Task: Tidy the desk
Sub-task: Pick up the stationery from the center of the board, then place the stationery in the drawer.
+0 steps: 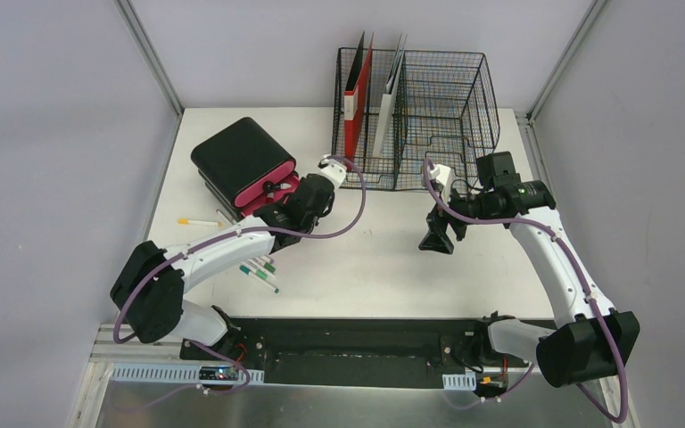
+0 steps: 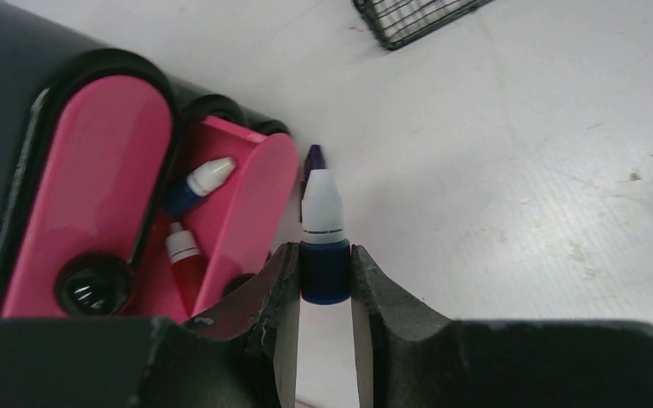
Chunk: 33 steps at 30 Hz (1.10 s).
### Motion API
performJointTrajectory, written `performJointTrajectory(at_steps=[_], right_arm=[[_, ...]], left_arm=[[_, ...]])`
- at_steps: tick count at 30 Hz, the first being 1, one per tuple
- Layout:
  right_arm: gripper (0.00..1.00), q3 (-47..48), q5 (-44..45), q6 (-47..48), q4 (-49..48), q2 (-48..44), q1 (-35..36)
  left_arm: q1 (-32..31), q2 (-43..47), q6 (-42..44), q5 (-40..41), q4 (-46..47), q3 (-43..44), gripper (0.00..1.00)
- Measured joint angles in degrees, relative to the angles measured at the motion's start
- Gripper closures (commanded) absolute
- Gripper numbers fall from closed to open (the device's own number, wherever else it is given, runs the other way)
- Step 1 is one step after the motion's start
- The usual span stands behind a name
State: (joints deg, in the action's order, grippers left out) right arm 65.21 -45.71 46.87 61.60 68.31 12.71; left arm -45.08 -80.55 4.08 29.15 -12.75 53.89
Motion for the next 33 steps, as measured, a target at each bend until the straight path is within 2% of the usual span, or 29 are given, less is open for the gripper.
performJointTrajectory(at_steps=[7,21,30,33], right_arm=[[0.19,0.0,0.02,0.02,0.0,0.0,0.0],[0.19,0.0,0.02,0.02,-0.02,0.0,0.0],[0.19,0.0,0.04,0.02,0.0,0.0,0.0],[0.19,0.0,0.02,0.02,-0.02,0.0,0.0]], left_arm=[[0.26,0.63,4.24,6.45,-0.04,-0.46,1.0],[5.35,1.18,5.73,10.91,-0.02,-0.46,1.0],[5.75,1.03,5.75,12.94,-0.02,-0.46,0.61],[5.68,1.03,5.68,13.05,-0.02,-0.46,0.56]])
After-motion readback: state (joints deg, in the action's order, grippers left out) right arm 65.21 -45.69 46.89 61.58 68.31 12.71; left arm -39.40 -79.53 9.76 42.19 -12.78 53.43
